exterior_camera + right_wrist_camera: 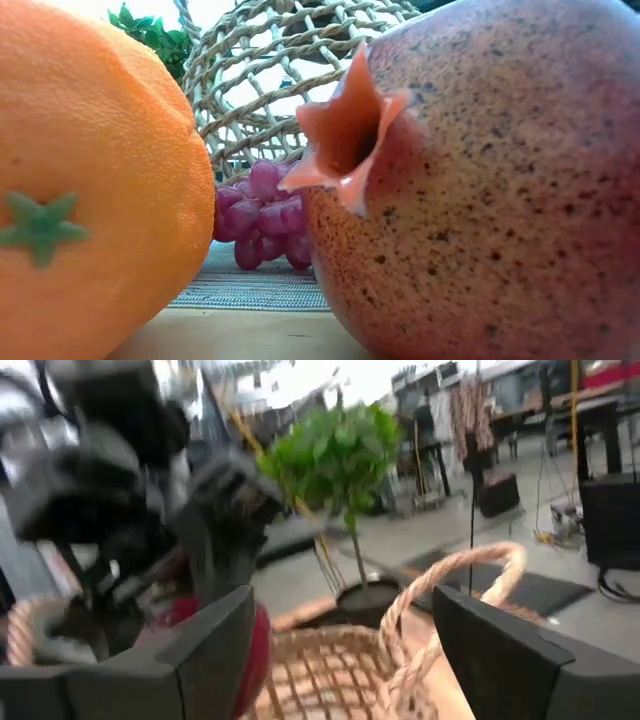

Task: Build produce basket
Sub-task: Put the red apple into the basket

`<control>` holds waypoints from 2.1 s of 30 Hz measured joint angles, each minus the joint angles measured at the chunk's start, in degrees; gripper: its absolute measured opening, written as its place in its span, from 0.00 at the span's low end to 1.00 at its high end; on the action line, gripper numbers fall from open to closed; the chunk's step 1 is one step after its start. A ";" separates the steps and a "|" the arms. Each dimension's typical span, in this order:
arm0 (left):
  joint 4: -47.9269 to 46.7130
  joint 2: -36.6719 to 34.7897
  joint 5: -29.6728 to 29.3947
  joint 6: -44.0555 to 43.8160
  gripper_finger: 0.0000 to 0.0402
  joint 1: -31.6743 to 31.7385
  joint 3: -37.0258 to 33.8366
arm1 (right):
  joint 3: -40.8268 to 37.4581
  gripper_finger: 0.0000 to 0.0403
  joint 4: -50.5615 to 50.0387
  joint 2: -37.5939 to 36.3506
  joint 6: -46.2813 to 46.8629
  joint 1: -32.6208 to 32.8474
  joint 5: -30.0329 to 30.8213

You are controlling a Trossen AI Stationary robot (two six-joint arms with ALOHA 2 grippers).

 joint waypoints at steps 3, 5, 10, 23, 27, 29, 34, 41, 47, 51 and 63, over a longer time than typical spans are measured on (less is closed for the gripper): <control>-0.11 -0.20 -0.01 0.32 0.88 0.03 0.00 | 5.64 0.77 -4.49 4.78 -0.92 -0.05 -3.04; -0.27 -0.20 0.03 0.26 0.88 0.30 0.00 | 9.66 0.77 -7.66 7.61 -2.64 -0.02 -4.32; -0.90 -0.20 -0.06 0.01 0.88 1.10 0.00 | 18.17 0.77 -16.19 13.24 -6.03 0.85 -4.44; -2.71 0.04 1.35 -1.09 0.88 1.42 -0.15 | 25.27 0.77 -23.81 19.27 -5.49 1.28 -3.37; -2.92 0.04 4.07 -1.30 0.88 1.38 -0.15 | 25.25 0.77 -25.81 18.60 -4.29 2.22 -4.24; -2.78 0.08 4.57 -1.52 0.88 1.31 -0.15 | 25.04 0.77 -26.23 18.16 -4.50 2.64 -4.22; -2.22 0.08 4.61 -3.16 0.88 1.38 -0.05 | 24.92 0.77 -24.81 17.63 -4.79 2.74 -4.21; -2.49 0.06 4.49 -4.51 0.88 1.33 -0.04 | 24.92 0.77 -24.85 17.69 -4.77 2.74 -4.24; -2.58 0.06 2.98 -4.66 0.88 1.18 -0.04 | 24.90 0.77 -24.63 17.70 -4.69 2.74 -4.23; -2.60 0.06 -1.02 -2.87 0.88 0.28 -0.03 | 24.90 0.77 -24.57 17.69 -4.71 2.72 -4.21; -0.66 0.05 -6.25 -1.02 0.97 -1.86 0.07 | 24.86 0.77 -24.25 17.74 -4.13 2.74 -4.31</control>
